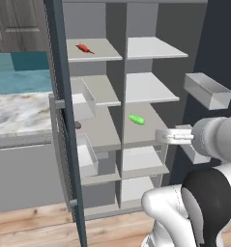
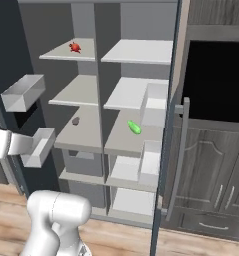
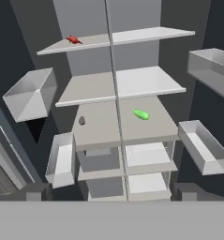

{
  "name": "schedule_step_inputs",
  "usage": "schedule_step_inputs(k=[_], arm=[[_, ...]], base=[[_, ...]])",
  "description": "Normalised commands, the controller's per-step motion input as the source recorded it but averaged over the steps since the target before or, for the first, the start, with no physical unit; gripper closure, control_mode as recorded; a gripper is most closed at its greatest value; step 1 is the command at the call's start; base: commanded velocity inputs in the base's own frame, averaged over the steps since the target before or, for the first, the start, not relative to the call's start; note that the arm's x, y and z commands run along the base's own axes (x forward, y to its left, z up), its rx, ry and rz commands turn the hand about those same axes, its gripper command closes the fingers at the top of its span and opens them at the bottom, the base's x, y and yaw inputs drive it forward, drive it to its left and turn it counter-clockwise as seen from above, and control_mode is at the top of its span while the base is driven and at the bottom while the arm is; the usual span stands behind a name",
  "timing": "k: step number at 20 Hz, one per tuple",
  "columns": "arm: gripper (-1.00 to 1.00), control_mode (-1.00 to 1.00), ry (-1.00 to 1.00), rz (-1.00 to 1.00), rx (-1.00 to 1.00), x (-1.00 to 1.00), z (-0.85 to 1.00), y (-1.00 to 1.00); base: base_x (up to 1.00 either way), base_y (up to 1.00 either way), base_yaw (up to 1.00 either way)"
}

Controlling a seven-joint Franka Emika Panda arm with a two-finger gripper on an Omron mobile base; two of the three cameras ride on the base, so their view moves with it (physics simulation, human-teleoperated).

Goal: There's a fish in the fridge that needs to be moved to the freezer for freezing. Pick up the fish from the fridge, place it on any shelf in the freezer, and close the fridge and freezer doors when done.

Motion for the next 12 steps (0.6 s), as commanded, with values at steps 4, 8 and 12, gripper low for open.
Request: schedule_step_inputs(k=[4,8,12], arm=[[-1.00,1.00,0.00,0.00,0.00,0.00,0.00,0.00],[-1.00,-1.00,0.00,0.00,0.00,-0.11,0.00,-0.08],[-1.00,-1.00,-0.01,0.02,-0.01,-0.11,0.00,-0.61]], base=[[0.00,0.03,0.01],[0.00,0.00,0.00],[0.00,0.00,0.00]])
